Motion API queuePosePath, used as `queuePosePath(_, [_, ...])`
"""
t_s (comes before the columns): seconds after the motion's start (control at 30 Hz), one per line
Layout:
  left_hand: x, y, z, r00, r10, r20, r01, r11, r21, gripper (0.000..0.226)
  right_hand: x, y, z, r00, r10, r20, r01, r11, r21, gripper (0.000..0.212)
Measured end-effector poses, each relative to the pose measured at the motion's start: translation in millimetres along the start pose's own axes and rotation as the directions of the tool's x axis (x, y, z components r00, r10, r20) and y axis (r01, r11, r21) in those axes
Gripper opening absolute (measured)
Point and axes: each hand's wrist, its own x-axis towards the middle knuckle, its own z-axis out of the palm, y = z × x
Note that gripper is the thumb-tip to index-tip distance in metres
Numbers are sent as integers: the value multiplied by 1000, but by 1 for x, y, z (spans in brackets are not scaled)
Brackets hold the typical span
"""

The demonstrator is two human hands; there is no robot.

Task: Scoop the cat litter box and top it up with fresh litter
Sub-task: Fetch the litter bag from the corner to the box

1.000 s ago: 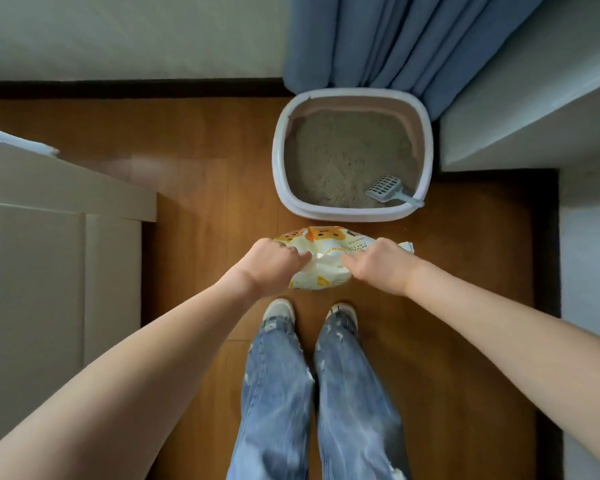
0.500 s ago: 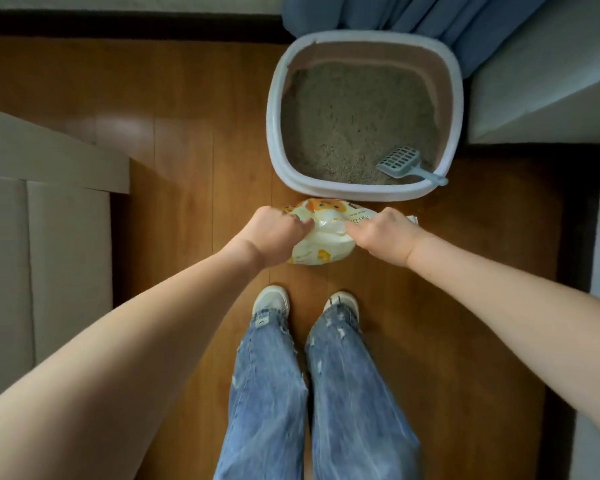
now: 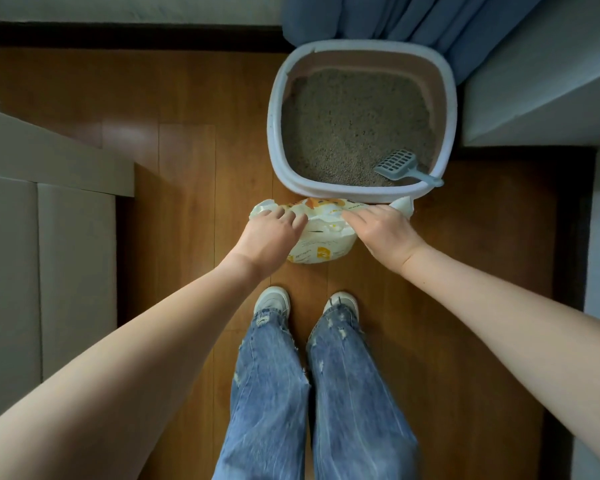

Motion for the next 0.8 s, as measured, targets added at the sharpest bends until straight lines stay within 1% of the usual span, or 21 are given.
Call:
queuePosePath(0.03, [-2, 1, 1, 999, -7, -52, 6, 999, -33, 42, 0, -1, -3, 999, 24, -28, -23, 999, 25, 30])
queuePosePath(0.1, [-7, 3, 3, 995, -30, -95, 23, 997, -80, 48, -2, -4, -8, 997, 50, -61, -47, 998, 45, 40])
queuePosePath(0.2, [-11, 7, 1, 993, -53, -102, 40, 991, -128, 55, -6, -9, -14, 993, 84, -81, -80, 995, 51, 53])
queuePosePath(0.3, [-12, 9, -4, 992, -58, -111, 43, 990, -135, 61, -9, -13, -16, 993, 103, -53, -100, 993, 56, 62])
queuePosePath(0.4, [-10, 9, -10, 987, -25, -157, 13, 997, -75, 56, -11, -18, -18, 990, 138, -22, -136, 987, 86, 71])
queuePosePath(0.47, [-9, 8, -16, 985, -17, -171, 18, 1000, 4, 54, -11, -22, -21, 990, 143, -11, -141, 983, 115, 71])
queuePosePath(0.53, [-8, 5, -22, 990, -27, -142, 35, 998, 53, 62, -12, -24, -23, 990, 138, -16, -134, 982, 136, 68])
queuePosePath(0.6, [-5, -1, -26, 994, -7, -106, 12, 999, 44, 65, -12, -26, -25, 988, 147, -38, -139, 978, 152, 62])
queuePosePath(0.7, [3, -9, -35, 997, 60, -51, -61, 998, -16, 58, -12, -30, -28, 983, 166, -73, -153, 976, 155, 54])
queuePosePath(0.8, [10, -13, -45, 993, 92, 67, -90, 995, -43, 52, -14, -35, -31, 976, 193, -105, -175, 971, 161, 46])
